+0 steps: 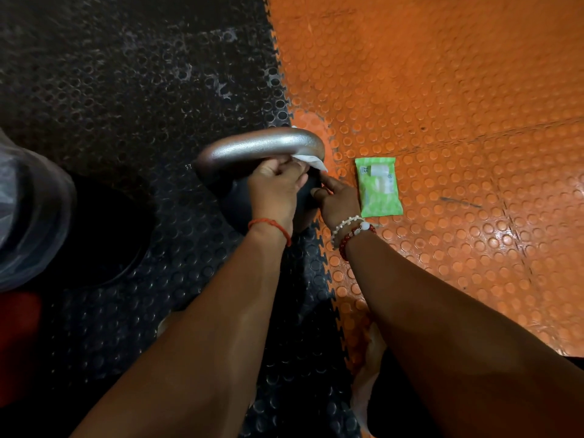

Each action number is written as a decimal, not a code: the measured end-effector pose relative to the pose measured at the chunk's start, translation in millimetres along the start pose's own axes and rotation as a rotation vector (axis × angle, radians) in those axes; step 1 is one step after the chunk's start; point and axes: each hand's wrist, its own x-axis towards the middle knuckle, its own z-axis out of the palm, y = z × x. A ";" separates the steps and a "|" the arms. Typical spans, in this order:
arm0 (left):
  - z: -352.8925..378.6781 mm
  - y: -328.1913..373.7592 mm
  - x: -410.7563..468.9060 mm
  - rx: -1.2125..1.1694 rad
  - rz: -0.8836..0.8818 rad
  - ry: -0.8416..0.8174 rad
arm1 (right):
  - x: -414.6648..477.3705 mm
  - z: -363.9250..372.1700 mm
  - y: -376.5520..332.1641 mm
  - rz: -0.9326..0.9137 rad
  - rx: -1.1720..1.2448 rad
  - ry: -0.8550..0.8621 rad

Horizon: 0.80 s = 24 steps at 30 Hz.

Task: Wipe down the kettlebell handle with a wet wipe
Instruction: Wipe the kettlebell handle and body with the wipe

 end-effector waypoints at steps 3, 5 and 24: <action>-11.2 2.2 4.5 0.023 -0.006 -0.037 | -4.2 0.8 -0.3 0.016 0.045 0.015; -14.5 5.1 3.2 0.038 -0.012 -0.055 | -8.0 1.8 0.0 0.031 0.074 0.095; -32.1 2.4 5.5 0.486 0.256 -0.083 | -35.7 18.6 -47.1 -0.089 0.111 0.515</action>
